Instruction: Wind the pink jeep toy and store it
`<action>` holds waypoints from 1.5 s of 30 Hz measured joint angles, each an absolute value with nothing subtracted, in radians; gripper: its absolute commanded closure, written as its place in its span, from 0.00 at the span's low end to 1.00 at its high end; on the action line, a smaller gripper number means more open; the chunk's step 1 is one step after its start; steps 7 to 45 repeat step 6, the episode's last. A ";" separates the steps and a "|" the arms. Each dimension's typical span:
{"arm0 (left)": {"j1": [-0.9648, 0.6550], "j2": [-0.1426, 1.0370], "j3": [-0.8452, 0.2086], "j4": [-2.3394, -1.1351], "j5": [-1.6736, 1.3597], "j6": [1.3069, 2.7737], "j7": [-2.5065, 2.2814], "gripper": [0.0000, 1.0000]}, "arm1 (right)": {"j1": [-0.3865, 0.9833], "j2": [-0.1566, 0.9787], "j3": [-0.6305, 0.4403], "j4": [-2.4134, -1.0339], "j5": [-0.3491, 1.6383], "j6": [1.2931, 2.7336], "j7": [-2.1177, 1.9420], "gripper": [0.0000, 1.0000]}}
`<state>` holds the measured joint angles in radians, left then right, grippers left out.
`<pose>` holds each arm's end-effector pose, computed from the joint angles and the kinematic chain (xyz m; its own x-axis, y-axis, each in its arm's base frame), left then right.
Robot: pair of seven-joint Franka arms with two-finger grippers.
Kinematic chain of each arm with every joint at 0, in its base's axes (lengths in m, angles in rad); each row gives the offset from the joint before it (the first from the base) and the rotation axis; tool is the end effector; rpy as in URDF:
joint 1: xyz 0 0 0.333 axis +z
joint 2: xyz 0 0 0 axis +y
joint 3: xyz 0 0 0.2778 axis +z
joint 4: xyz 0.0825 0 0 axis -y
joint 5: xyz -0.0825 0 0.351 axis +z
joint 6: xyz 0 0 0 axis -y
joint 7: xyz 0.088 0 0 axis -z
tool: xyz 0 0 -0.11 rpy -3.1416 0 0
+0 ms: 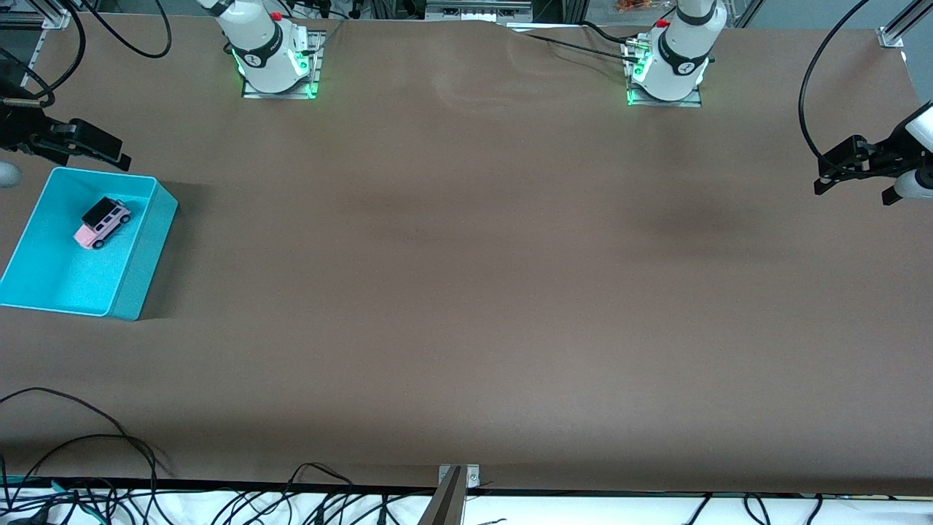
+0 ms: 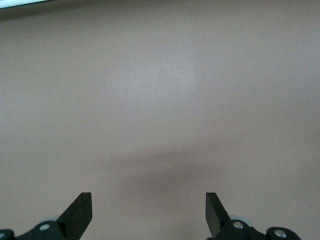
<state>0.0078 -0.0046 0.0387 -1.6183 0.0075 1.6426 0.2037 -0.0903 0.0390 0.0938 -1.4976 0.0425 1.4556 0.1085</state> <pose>0.5260 0.0253 0.5711 0.9872 -0.1571 0.0268 -0.1568 -0.9875 -0.0130 0.5200 0.0059 0.5853 0.9914 -0.0996 -0.0851 -0.1031 -0.9940 -0.0371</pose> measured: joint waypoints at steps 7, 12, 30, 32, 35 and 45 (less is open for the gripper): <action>0.008 -0.005 0.039 -1.618 0.008 1.643 0.204 0.00 | -0.090 0.039 0.093 -1.498 0.041 1.456 0.103 0.00; 0.008 -0.005 0.039 -1.618 0.008 1.643 0.204 0.00 | -0.090 0.039 0.093 -1.498 0.041 1.456 0.103 0.00; 0.008 -0.005 0.039 -1.618 0.008 1.643 0.204 0.00 | -0.090 0.039 0.093 -1.498 0.041 1.456 0.103 0.00; 0.008 -0.005 0.039 -1.618 0.008 1.643 0.204 0.00 | -0.090 0.039 0.093 -1.498 0.041 1.456 0.103 0.00; 0.008 -0.005 0.039 -1.618 0.008 1.643 0.204 0.00 | -0.090 0.039 0.093 -1.498 0.041 1.456 0.103 0.00; 0.008 -0.005 0.039 -1.618 0.008 1.643 0.204 0.00 | -0.090 0.039 0.093 -1.498 0.041 1.456 0.103 0.00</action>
